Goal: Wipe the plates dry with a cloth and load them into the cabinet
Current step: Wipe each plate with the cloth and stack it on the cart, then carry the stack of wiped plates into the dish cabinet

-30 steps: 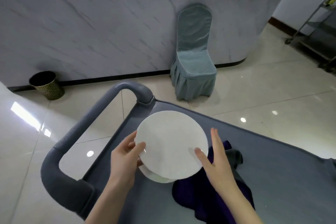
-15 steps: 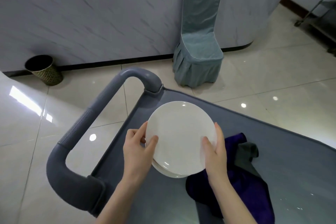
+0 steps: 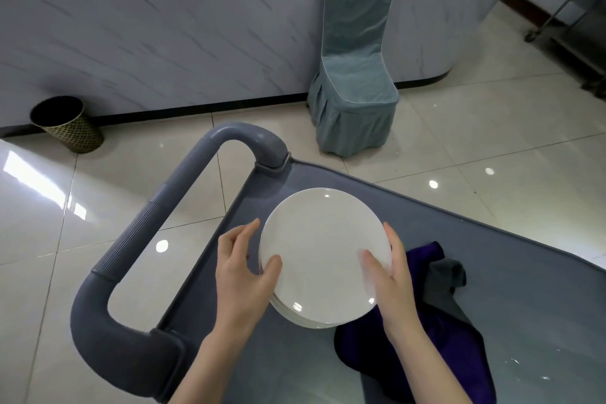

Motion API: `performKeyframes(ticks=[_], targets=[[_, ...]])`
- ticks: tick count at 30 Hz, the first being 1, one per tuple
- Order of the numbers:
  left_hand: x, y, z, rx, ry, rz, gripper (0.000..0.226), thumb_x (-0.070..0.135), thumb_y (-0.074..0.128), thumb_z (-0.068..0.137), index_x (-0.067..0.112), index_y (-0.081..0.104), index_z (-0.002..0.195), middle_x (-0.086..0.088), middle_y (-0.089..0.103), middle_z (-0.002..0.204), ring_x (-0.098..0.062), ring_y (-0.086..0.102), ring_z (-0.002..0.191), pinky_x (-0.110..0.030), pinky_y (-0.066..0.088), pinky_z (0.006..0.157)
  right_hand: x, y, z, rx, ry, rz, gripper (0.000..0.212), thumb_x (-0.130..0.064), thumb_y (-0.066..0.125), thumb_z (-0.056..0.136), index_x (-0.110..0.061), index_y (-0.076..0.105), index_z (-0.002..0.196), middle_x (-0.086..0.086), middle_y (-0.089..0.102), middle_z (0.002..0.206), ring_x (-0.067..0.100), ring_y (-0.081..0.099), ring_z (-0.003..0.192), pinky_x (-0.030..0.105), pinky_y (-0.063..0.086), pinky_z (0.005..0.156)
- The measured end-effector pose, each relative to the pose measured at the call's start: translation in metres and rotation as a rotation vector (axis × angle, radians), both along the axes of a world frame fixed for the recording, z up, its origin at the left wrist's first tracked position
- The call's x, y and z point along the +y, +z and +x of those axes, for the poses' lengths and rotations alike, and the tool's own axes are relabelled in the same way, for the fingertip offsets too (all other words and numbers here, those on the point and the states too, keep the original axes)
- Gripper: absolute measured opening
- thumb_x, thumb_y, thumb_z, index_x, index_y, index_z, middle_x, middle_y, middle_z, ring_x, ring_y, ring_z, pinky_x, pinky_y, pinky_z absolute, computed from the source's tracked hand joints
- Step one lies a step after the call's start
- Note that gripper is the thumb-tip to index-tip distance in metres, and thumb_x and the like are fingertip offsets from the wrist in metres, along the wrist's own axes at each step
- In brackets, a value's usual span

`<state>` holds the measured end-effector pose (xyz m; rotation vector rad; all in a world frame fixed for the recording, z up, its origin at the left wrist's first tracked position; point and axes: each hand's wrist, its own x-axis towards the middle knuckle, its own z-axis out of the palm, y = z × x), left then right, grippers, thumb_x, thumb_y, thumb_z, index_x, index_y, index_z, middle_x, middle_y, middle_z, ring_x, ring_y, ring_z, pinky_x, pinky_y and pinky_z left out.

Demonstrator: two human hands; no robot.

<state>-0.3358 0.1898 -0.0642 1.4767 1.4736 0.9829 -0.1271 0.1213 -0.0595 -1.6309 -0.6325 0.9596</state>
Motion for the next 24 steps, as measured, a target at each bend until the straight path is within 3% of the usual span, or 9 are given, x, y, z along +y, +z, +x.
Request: performKeyframes(ticks=[3,6,13,17,20,24], targets=[[0.012,0.003,-0.001,-0.197,-0.127,-0.206,0.076,0.041,0.07,0.076,0.062,0.033,0.139,0.036,0.038,0.143,0.006,0.039,0.132,-0.017,0.036,0.096,0.002,0.0,0.0,0.096,-0.041,0.002,0.06,-0.038,0.068,0.083,-0.055,0.043,0.135,-0.03,0.057,0.129,-0.003,0.058,0.117,0.023,0.053,0.087],[0.022,0.003,0.007,-0.264,-0.226,-0.287,0.072,0.049,0.064,0.075,0.067,0.032,0.136,0.036,0.041,0.143,0.006,0.041,0.132,-0.021,0.041,0.094,0.005,-0.006,-0.001,0.146,-0.078,0.035,0.052,-0.028,0.067,0.093,-0.059,0.047,0.13,-0.028,0.058,0.13,-0.001,0.059,0.118,0.029,0.051,0.093],[0.021,-0.005,0.019,-0.411,-0.143,-0.308,0.074,0.035,0.061,0.059,0.052,0.052,0.13,0.02,0.061,0.124,-0.013,0.059,0.113,-0.03,0.052,0.079,0.007,-0.012,-0.009,0.231,-0.182,0.109,0.056,-0.018,0.07,0.082,-0.037,0.057,0.133,-0.007,0.065,0.13,0.019,0.063,0.119,0.045,0.054,0.094],[0.023,-0.004,0.019,-0.428,-0.134,-0.328,0.076,0.018,0.056,0.061,0.046,0.055,0.131,0.012,0.062,0.124,-0.025,0.057,0.116,-0.045,0.056,0.083,0.005,-0.009,-0.012,0.246,-0.209,0.142,0.059,-0.004,0.067,0.081,-0.032,0.058,0.133,-0.005,0.066,0.129,0.017,0.064,0.116,0.036,0.057,0.089],[0.023,-0.002,0.017,-0.442,-0.122,-0.352,0.078,0.02,0.057,0.056,0.045,0.055,0.13,0.008,0.062,0.126,-0.03,0.055,0.118,-0.057,0.054,0.091,0.003,-0.007,-0.017,0.256,-0.218,0.16,0.062,-0.002,0.066,0.079,-0.029,0.057,0.134,-0.006,0.067,0.126,0.014,0.066,0.114,0.027,0.059,0.082],[0.02,0.002,0.014,-0.431,-0.1,-0.345,0.078,0.014,0.053,0.059,0.048,0.056,0.129,0.012,0.064,0.123,-0.027,0.057,0.116,-0.049,0.055,0.086,0.001,-0.001,-0.021,0.263,-0.217,0.178,0.062,0.008,0.063,0.084,-0.031,0.058,0.133,-0.008,0.068,0.125,0.013,0.066,0.113,0.022,0.057,0.08]])
